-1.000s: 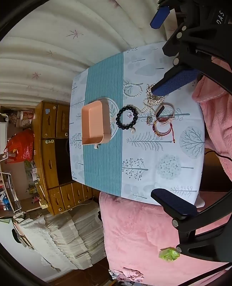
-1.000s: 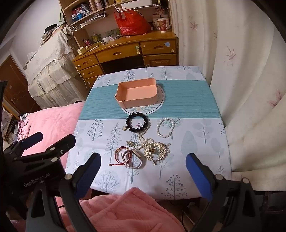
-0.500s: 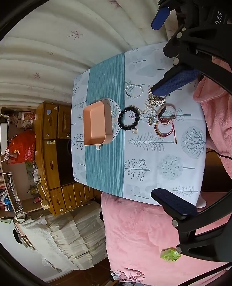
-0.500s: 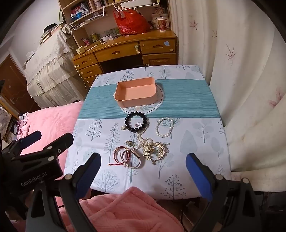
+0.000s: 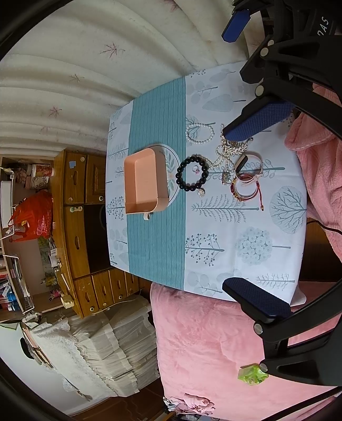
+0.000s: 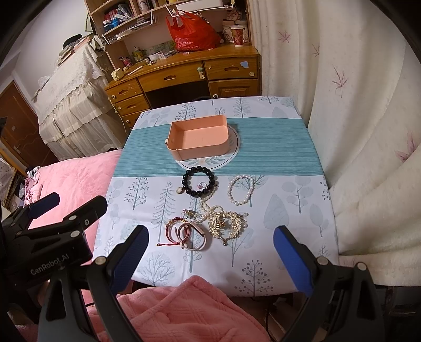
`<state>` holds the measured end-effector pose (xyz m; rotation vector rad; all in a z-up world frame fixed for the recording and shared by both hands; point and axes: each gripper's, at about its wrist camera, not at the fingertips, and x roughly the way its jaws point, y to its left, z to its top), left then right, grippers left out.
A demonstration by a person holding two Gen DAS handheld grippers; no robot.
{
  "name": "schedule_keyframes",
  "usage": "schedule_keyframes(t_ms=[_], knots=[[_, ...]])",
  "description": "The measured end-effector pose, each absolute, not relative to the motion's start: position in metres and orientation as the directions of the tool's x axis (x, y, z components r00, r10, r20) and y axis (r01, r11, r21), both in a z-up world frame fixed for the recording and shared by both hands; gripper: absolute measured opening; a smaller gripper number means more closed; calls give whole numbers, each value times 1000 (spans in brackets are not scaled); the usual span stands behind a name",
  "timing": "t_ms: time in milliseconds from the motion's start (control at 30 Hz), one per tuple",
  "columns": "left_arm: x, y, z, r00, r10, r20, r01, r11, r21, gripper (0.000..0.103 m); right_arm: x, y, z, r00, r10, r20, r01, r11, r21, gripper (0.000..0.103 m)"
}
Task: Organize jewelry
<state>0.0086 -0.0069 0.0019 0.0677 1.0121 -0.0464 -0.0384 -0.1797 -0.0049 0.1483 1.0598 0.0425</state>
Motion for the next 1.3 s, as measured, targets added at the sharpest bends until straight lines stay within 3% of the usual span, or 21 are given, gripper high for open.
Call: schedule_keyframes(t_ms=[1300], knots=[[12,-8,1,531,-9,-847,72,997,35,102,-35,-180,-3,491,100,-865,38,990,136,96]])
